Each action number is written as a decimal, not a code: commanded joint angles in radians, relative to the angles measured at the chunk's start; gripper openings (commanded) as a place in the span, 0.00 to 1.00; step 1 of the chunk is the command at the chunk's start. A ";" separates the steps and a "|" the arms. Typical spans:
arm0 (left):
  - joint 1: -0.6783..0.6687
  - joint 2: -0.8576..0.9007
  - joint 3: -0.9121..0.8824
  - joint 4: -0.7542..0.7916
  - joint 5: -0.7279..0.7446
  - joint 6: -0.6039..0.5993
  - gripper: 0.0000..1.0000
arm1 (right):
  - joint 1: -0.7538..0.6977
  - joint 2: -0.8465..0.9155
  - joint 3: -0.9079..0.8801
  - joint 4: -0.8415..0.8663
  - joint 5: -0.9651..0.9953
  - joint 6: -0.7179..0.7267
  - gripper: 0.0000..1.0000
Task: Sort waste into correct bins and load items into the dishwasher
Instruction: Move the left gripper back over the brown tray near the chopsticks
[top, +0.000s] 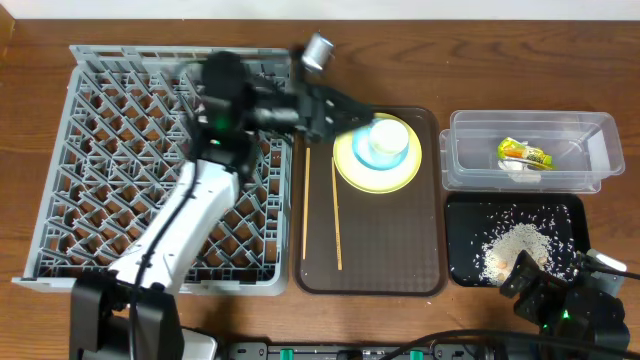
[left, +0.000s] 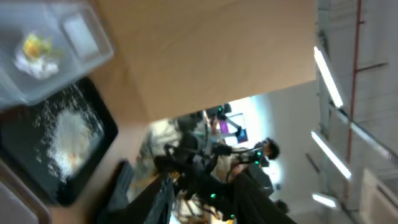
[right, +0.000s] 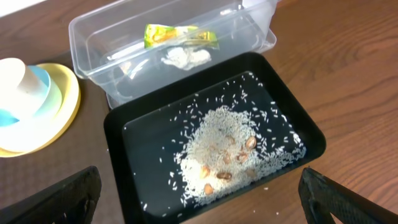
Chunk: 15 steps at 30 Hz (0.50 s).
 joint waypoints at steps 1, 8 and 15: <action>-0.094 -0.018 -0.010 -0.242 -0.136 0.370 0.34 | -0.007 0.000 0.004 -0.001 0.006 0.005 0.99; -0.360 -0.018 -0.010 -0.850 -0.774 0.780 0.38 | -0.007 0.000 0.004 -0.001 0.006 0.005 0.99; -0.599 -0.011 -0.010 -1.064 -1.266 0.785 0.86 | -0.007 0.000 0.004 -0.001 0.006 0.005 0.99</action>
